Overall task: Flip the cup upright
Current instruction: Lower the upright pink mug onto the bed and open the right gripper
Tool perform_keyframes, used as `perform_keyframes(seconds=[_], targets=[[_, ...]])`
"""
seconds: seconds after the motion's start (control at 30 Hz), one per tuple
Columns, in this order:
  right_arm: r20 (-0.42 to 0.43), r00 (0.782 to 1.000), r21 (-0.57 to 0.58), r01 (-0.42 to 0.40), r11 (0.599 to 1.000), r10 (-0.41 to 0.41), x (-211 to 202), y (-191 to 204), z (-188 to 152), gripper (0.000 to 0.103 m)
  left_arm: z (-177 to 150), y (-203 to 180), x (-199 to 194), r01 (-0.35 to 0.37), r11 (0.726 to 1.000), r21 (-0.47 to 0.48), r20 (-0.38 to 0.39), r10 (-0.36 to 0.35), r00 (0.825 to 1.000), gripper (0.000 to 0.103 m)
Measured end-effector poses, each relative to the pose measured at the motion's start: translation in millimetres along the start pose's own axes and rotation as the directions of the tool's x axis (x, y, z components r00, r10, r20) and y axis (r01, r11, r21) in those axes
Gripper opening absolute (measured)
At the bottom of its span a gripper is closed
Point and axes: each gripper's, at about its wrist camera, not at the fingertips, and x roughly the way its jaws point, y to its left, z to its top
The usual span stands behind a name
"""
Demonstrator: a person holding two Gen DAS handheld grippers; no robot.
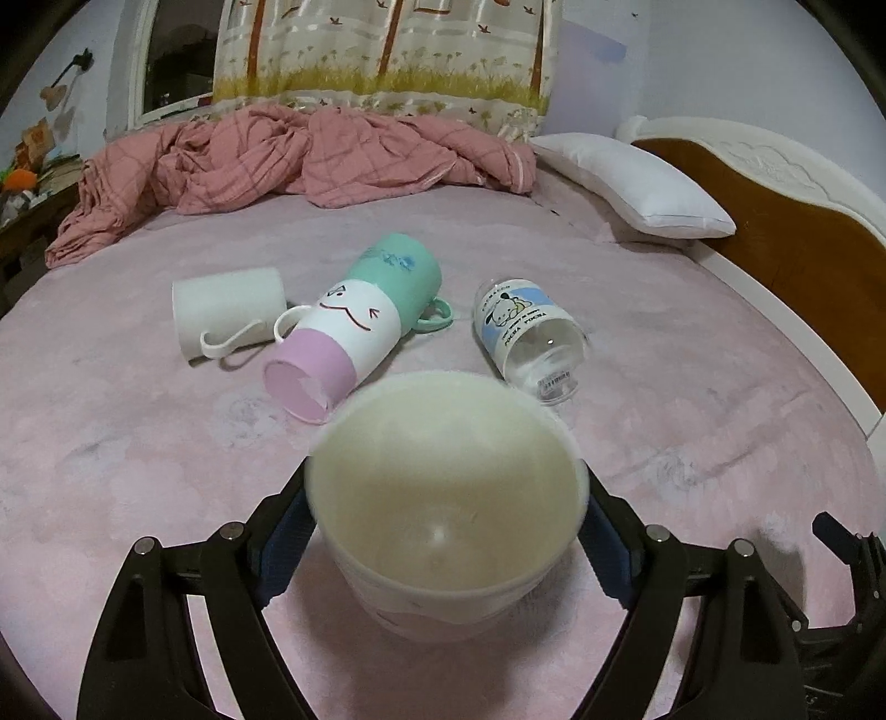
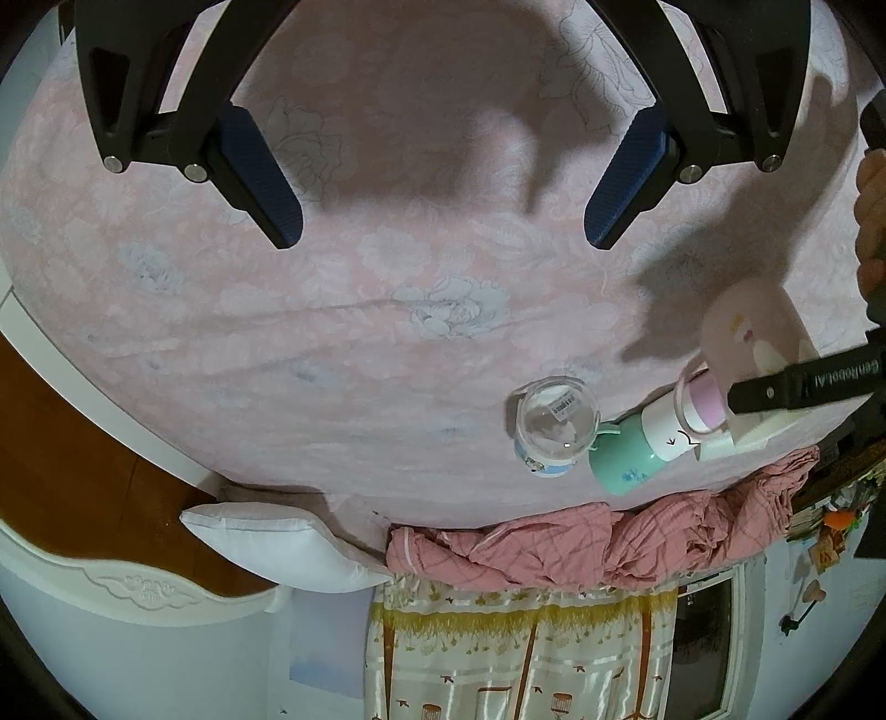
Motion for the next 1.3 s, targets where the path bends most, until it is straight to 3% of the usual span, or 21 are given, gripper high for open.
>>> perform_keyframes(seconds=[0.07, 0.2, 0.47, 0.6, 0.83, 1.1, 1.17, 1.3], targets=[[-0.001, 1.0, -0.003, 0.002, 1.0, -0.002, 0.3, 0.9, -0.1, 0.103, 0.7, -0.4, -11.6, 0.007, 1.0, 0.013, 0.055, -0.008, 0.998, 0.103], [0.0, 1.0, -0.005, -0.001, 1.0, 0.001, 0.3, 2.0, -0.2, 0.103, 1.2, -1.2, -42.5, -0.028, 0.998, 0.061, 0.183, 0.016, 0.983, 0.103], [0.055, 0.998, -0.042, -0.031, 0.999, 0.034, -12.6, 14.1, -2.8, 0.103, -15.8, 20.6, -85.1, -0.069, 0.994, 0.081, 0.274, 0.044, 0.961, 0.103], [0.051, 0.995, -0.052, -0.082, 0.995, 0.084, -16.1, 23.9, -5.2, 0.103, -34.8, 45.0, -96.7, -0.029, 0.998, 0.048, 0.247, 0.016, 0.969, 0.103], [0.073, 0.984, -0.059, -0.159, 0.985, 0.163, -26.6, 45.8, -11.0, 0.103, -71.7, 74.3, -97.7, -0.074, 0.997, 0.027, 0.25, 0.065, 0.966, 0.103], [0.138, 0.965, -0.082, -0.213, 0.974, 0.223, -35.6, 73.8, -24.8, 0.103, -105.6, 71.3, -93.1, -0.123, 0.992, 0.023, 0.387, 0.105, 0.916, 0.103], [0.159, 0.964, -0.103, -0.2, 0.974, 0.215, -37.1, 79.4, -27.7, 0.103, -110.1, 70.6, -91.0, -0.144, 0.989, 0.037, 0.396, 0.118, 0.911, 0.103], [0.171, 0.964, -0.123, -0.182, 0.976, 0.202, -36.1, 87.2, -31.5, 0.103, -109.7, 73.7, -76.5, -0.153, 0.988, 0.019, 0.348, 0.137, 0.927, 0.103]])
